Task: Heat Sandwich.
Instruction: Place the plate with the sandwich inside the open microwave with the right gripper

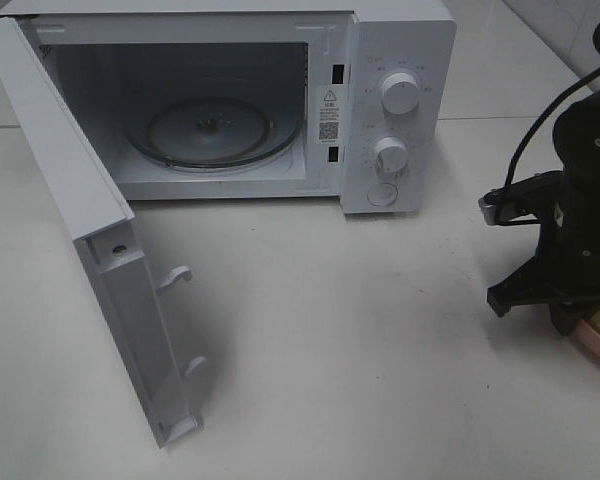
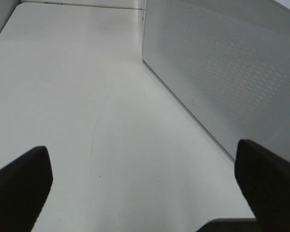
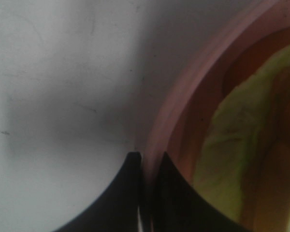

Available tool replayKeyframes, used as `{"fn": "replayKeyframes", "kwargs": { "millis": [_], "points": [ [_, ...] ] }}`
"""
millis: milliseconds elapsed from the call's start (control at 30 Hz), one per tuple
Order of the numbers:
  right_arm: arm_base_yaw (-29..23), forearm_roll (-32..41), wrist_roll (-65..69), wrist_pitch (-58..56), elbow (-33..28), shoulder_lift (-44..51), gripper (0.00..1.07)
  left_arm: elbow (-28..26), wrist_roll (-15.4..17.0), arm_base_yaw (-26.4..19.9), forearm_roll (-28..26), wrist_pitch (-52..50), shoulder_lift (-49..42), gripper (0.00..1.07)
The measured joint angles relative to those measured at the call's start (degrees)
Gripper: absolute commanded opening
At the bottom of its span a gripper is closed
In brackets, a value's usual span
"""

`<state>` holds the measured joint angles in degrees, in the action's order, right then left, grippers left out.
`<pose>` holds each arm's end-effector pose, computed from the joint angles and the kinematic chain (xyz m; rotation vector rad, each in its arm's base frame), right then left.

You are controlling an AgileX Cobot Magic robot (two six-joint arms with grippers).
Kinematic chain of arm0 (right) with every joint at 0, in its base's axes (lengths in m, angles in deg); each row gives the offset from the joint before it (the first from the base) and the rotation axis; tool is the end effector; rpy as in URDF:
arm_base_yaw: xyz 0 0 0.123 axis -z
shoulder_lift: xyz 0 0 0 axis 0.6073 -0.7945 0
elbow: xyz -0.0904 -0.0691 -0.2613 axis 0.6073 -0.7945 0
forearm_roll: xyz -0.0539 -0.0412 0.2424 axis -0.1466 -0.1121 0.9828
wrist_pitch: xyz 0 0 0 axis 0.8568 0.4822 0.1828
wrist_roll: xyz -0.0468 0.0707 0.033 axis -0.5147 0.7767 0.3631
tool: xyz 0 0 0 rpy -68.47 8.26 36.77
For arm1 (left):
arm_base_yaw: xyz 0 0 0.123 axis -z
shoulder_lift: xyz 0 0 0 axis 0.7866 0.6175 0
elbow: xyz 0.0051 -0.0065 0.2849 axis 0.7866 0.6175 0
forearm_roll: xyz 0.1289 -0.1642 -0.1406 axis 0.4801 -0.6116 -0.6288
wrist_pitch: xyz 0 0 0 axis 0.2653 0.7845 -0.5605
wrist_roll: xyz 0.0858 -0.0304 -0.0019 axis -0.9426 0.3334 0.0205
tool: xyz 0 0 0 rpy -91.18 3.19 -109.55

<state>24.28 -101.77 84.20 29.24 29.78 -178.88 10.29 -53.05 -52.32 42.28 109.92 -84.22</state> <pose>0.2923 0.0476 0.1246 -0.3621 3.0330 -0.3287 -0.0087 -0.0055 0.2804 0.0028 2.0405 -0.0714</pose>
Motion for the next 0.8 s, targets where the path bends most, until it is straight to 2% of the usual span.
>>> {"fn": "replayKeyframes", "kwargs": {
  "millis": [467, 800],
  "points": [
    [-6.5, -8.9, 8.9, -4.6, -0.1, 0.6, 0.0, 0.0, 0.3, 0.0, 0.0, 0.0, 0.0, 0.97],
    [-10.5, -9.4, 9.3, -6.2, -0.2, 2.6, 0.0, 0.0, 0.0, 0.0, 0.0, 0.0, 0.0, 0.97]
  ]
}}
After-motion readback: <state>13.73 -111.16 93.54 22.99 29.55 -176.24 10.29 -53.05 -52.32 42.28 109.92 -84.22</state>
